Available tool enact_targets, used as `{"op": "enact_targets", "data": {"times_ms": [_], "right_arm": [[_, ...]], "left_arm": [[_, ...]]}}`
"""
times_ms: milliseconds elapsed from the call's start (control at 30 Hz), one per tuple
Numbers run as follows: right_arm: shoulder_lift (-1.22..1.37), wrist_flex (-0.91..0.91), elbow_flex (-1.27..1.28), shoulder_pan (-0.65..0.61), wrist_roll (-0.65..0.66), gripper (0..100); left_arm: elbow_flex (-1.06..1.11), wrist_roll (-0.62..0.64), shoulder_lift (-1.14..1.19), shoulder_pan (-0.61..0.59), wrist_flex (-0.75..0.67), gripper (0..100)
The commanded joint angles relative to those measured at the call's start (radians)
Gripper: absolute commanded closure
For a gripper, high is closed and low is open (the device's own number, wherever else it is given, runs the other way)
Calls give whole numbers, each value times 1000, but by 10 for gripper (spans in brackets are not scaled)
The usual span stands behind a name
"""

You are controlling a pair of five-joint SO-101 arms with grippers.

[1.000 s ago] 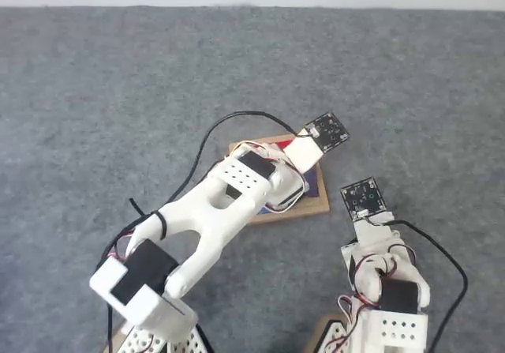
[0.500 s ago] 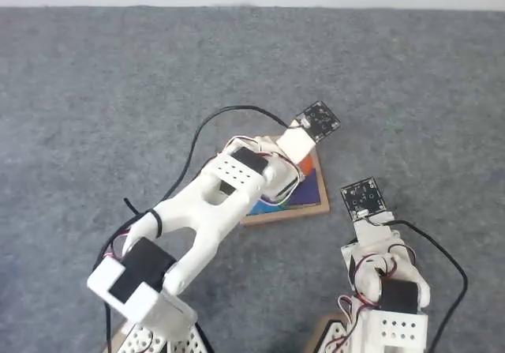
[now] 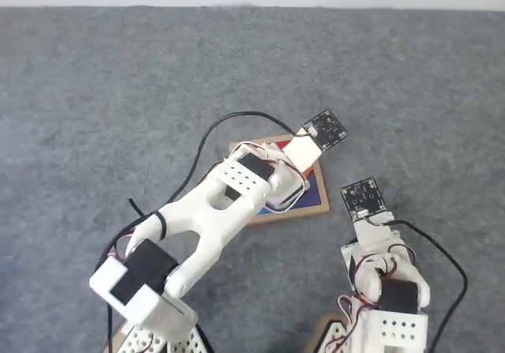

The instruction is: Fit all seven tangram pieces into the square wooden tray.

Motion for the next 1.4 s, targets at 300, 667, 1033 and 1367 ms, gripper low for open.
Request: {"op": "enact_targets", "data": {"times_ms": [300,667,1033,1367], "right_arm": [[-15,2,17,-4,8,991],[-15,2,17,-4,8,991],[-15,2,17,-4,8,991],[-15,2,17,-4,8,991]], "left_arm": [[249,80,-393,-17,-68,870],[556,81,-732,-290,-345,979],[621,178,-779,-311,-430,980],[524,414,-778,-520,-255,980]]}}
